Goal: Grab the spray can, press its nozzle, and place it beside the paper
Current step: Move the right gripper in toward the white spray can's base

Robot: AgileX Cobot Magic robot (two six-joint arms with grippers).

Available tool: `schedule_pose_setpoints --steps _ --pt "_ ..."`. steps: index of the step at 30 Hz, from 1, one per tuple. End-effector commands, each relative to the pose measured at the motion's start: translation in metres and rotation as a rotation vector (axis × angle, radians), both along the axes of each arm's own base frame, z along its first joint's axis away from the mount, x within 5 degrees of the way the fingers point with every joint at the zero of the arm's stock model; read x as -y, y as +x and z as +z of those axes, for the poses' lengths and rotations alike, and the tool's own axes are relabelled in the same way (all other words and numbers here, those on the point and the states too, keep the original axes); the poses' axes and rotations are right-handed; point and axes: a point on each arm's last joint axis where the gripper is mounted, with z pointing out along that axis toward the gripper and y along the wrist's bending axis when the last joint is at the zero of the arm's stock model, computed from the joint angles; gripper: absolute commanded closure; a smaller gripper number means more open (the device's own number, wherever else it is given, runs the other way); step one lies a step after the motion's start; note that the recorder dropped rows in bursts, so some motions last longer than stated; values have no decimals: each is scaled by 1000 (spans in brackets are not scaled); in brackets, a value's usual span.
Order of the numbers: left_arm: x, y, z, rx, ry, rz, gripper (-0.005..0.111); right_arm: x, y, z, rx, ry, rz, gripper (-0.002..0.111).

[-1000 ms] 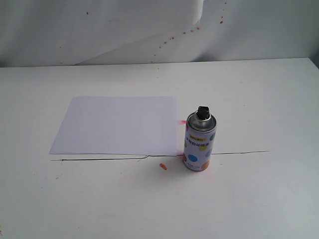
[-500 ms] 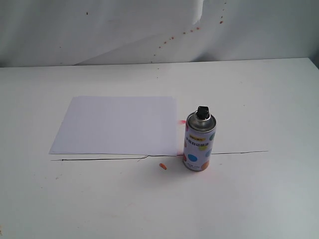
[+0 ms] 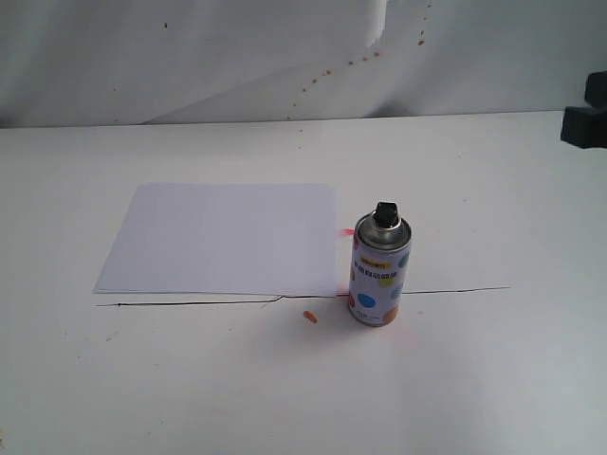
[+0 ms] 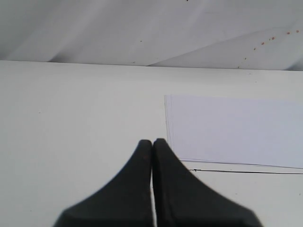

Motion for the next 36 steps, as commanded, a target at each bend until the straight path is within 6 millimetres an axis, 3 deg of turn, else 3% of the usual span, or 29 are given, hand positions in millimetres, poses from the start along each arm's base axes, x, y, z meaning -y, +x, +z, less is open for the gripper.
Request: schedule_pose_setpoints --steps 1,6,13,23,29,36 --pt "0 0 -1 6 -4 -4 106 -1 1 -11 45 -11 13 108" --pt "0 0 -1 6 -4 -4 106 -2 -3 -31 106 -1 24 108" --pt "0 0 -1 6 -4 -4 106 -1 -15 -65 60 44 14 108" --pt "0 0 -1 6 -4 -4 106 -2 -17 -68 131 91 12 108" --pt "0 0 -1 6 -4 -4 106 -7 -12 -101 -33 104 31 108" --pt "0 0 -1 6 -4 -4 106 -31 -2 -137 -182 60 153 108"
